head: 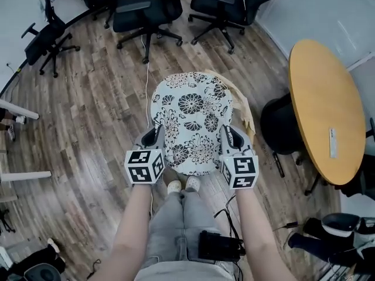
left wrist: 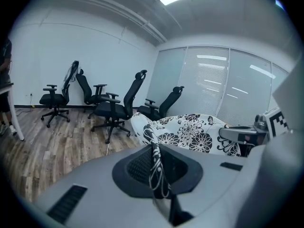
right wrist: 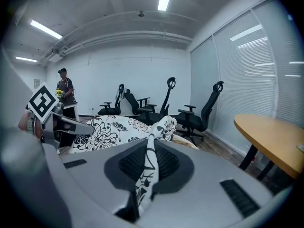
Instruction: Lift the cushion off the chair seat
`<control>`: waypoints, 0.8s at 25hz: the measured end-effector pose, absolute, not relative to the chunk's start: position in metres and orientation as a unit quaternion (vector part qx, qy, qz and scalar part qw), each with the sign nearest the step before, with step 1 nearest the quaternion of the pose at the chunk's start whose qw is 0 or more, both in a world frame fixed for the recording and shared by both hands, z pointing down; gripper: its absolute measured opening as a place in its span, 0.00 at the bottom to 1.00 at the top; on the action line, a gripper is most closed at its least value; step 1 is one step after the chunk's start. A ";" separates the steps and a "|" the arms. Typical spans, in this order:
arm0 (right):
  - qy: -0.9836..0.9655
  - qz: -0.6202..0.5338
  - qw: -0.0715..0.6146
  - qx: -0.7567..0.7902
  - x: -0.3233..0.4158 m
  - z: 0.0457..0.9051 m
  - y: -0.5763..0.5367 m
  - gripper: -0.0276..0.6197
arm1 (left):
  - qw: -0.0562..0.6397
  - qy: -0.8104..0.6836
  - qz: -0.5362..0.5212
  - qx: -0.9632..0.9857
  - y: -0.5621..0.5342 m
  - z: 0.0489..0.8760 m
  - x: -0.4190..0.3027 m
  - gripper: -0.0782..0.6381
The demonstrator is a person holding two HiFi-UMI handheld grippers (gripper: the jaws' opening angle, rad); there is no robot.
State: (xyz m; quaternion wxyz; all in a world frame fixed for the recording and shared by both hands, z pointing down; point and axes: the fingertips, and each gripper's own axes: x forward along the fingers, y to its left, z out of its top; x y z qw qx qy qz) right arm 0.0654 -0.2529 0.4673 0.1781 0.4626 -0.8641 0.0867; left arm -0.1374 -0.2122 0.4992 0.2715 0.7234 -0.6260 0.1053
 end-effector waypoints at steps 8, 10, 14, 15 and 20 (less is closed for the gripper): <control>-0.861 0.075 0.152 0.479 0.087 0.408 -0.263 0.10 | 0.241 -0.621 0.088 0.740 -0.235 0.438 -0.128 0.15; -0.860 0.070 0.145 0.484 0.091 0.394 -0.264 0.10 | 0.230 -0.619 0.083 0.746 -0.239 0.423 -0.124 0.15; -0.860 0.051 0.123 0.493 0.095 0.358 -0.263 0.10 | 0.201 -0.616 0.069 0.758 -0.245 0.388 -0.117 0.15; -0.860 0.044 0.121 0.494 0.094 0.349 -0.261 0.10 | 0.194 -0.616 0.065 0.761 -0.244 0.378 -0.117 0.15; -0.854 0.017 0.106 0.509 0.092 0.307 -0.260 0.10 | 0.166 -0.614 0.047 0.770 -0.246 0.337 -0.118 0.15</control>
